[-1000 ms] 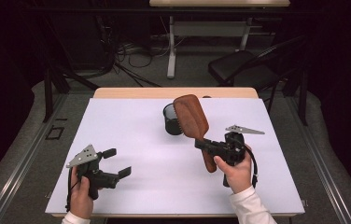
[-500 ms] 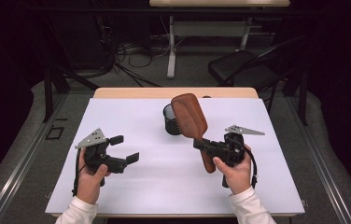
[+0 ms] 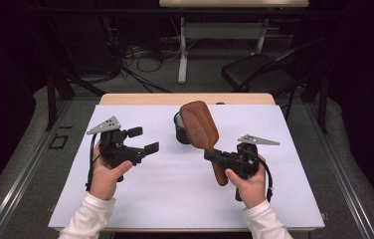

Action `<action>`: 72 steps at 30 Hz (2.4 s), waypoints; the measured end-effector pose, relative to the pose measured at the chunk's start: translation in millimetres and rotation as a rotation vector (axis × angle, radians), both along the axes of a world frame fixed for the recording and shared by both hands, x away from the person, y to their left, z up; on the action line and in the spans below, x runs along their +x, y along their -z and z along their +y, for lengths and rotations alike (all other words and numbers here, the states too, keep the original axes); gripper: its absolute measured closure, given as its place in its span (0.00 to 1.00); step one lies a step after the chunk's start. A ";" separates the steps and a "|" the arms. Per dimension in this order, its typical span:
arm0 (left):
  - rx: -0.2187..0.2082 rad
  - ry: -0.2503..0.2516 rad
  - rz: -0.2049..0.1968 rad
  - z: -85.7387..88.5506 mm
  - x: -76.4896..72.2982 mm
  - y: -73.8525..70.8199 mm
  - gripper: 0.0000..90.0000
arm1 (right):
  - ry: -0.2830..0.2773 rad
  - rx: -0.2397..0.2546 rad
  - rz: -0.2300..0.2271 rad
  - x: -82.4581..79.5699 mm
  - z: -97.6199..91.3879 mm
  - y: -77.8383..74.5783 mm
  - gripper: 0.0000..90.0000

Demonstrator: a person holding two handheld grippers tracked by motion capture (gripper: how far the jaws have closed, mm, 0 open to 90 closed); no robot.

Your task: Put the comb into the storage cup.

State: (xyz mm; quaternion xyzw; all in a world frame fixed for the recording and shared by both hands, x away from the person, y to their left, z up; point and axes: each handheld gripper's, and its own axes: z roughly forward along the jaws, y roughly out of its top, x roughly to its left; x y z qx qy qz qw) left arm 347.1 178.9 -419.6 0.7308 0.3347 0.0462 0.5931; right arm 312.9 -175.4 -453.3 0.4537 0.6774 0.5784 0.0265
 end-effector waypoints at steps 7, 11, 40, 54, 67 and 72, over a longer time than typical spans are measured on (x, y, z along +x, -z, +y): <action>-0.048 0.025 0.041 -8.4 8.9 -0.2 0.00 | -0.017 0.000 -0.004 -0.7 3.2 2.3 0.81; -0.058 0.043 0.071 -11.4 10.2 1.8 0.01 | -0.021 -0.002 -0.007 -1.6 5.1 3.4 0.81; -0.100 0.069 0.147 -7.0 5.6 10.6 0.01 | -0.099 -0.012 -0.016 -11.5 28.7 10.7 0.81; -0.097 0.085 0.164 -11.5 4.3 10.9 0.01 | -0.130 -0.009 -0.015 -15.1 36.1 11.6 0.81; -0.096 0.083 0.189 -13.5 5.2 13.2 0.01 | -0.148 -0.005 -0.017 -17.7 41.0 12.6 0.81; -0.098 0.086 0.194 -13.3 6.0 14.0 0.01 | -0.160 -0.003 -0.017 -19.2 44.3 12.7 0.81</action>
